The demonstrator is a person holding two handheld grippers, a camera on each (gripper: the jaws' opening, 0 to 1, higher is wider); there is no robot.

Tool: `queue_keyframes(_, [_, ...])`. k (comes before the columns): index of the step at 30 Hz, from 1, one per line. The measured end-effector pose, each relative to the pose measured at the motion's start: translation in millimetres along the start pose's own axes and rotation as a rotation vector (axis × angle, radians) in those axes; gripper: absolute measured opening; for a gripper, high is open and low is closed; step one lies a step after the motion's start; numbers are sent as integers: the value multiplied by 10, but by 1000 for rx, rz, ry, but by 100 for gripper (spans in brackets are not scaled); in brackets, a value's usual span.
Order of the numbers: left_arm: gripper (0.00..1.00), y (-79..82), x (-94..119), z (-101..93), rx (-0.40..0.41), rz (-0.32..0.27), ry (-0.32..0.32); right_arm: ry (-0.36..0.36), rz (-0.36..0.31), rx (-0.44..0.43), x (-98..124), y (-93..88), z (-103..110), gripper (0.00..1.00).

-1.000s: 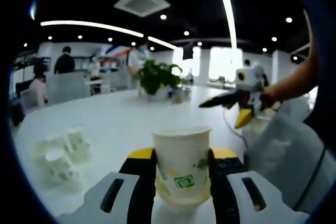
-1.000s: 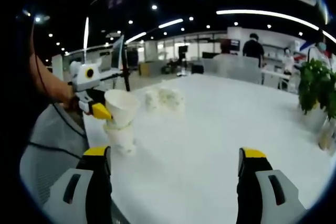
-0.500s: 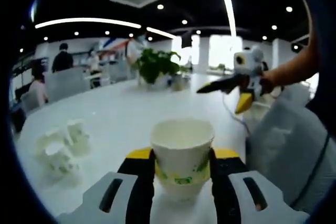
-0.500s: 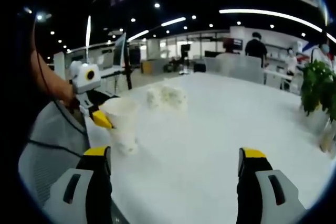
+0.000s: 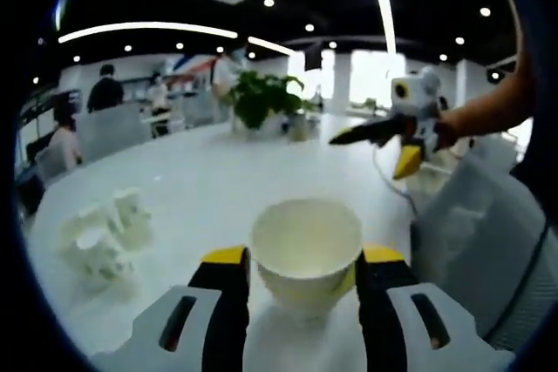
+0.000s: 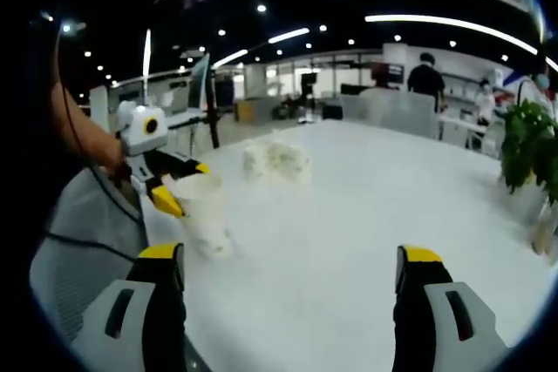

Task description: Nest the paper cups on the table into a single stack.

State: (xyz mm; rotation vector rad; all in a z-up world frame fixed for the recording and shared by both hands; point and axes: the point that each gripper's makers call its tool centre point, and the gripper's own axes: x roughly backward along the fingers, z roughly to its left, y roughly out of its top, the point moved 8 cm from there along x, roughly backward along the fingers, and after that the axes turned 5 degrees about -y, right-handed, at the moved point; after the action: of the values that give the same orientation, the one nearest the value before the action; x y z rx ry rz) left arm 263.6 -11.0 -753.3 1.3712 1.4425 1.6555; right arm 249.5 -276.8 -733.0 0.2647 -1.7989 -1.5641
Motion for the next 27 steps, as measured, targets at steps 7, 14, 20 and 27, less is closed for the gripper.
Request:
queue_keyframes(7, [76, 72, 23, 45, 31, -49, 10, 0, 2, -1, -17, -9, 3, 99])
queue_keyframes(14, [83, 243, 173, 263, 40, -88, 68, -17, -17, -7, -42, 55, -44, 99])
queue_keyframes(20, [86, 312, 426, 555, 36, -63, 183, -24, -37, 0, -73, 162, -103, 100])
queue_keyframes(27, [90, 379, 777, 783, 32, -49, 292, -27, -54, 10, -156, 261, -192, 100])
